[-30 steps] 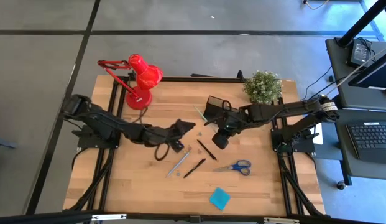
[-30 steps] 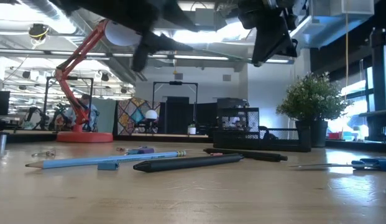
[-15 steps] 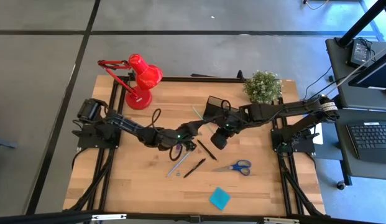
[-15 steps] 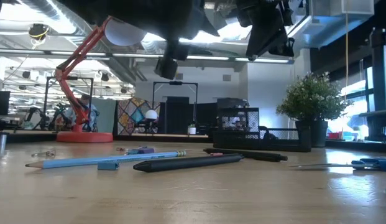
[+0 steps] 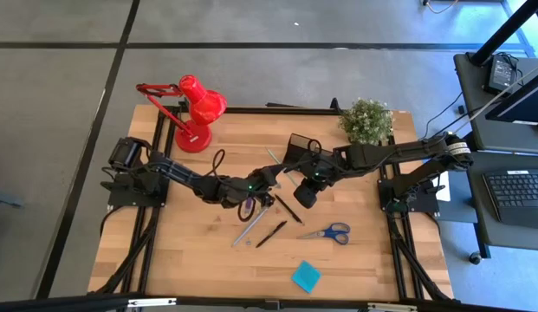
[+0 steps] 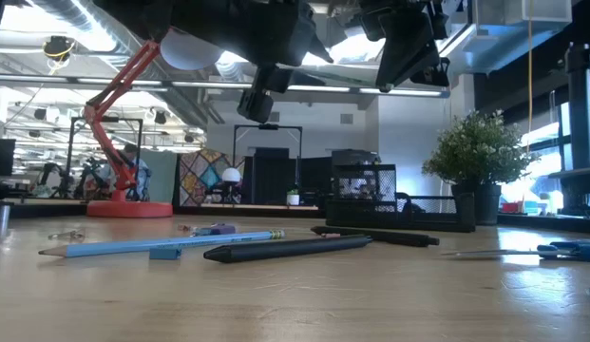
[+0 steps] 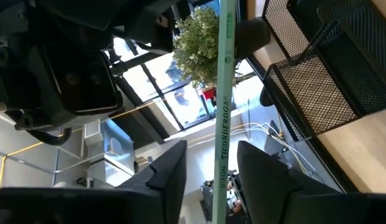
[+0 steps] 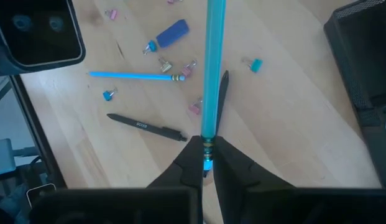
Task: Pick and place office supplies into organizer
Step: Put the blue pencil into the black desk organizer
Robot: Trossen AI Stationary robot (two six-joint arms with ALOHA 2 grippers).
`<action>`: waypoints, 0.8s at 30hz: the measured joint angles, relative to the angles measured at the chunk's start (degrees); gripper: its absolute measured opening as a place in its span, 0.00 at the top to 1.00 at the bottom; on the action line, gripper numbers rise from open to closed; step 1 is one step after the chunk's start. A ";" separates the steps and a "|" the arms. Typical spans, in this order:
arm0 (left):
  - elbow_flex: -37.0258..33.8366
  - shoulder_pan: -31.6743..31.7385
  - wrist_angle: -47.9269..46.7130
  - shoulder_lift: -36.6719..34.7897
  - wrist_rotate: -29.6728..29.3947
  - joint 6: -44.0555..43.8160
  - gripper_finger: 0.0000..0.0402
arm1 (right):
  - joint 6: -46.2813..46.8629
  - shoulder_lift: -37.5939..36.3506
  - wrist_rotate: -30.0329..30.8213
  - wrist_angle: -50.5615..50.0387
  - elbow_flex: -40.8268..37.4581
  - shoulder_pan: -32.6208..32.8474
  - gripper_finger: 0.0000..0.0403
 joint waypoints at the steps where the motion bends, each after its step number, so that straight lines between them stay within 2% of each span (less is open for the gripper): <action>1: 0.00 0.00 -0.01 0.00 0.01 0.00 0.70 | -0.04 0.00 -0.01 0.00 0.00 0.00 0.94; 9: 0.00 0.81 -0.04 0.00 -0.12 -0.64 0.83 | -0.84 0.00 -0.58 0.00 0.00 0.15 0.94; 20: -0.02 1.42 -0.15 0.00 -0.28 -0.70 0.95 | -2.75 0.00 -1.07 -0.02 0.00 0.17 0.94; 24: -0.02 1.42 -0.15 0.00 -0.31 -0.72 0.96 | -3.15 0.00 -1.05 -0.04 0.00 0.17 0.92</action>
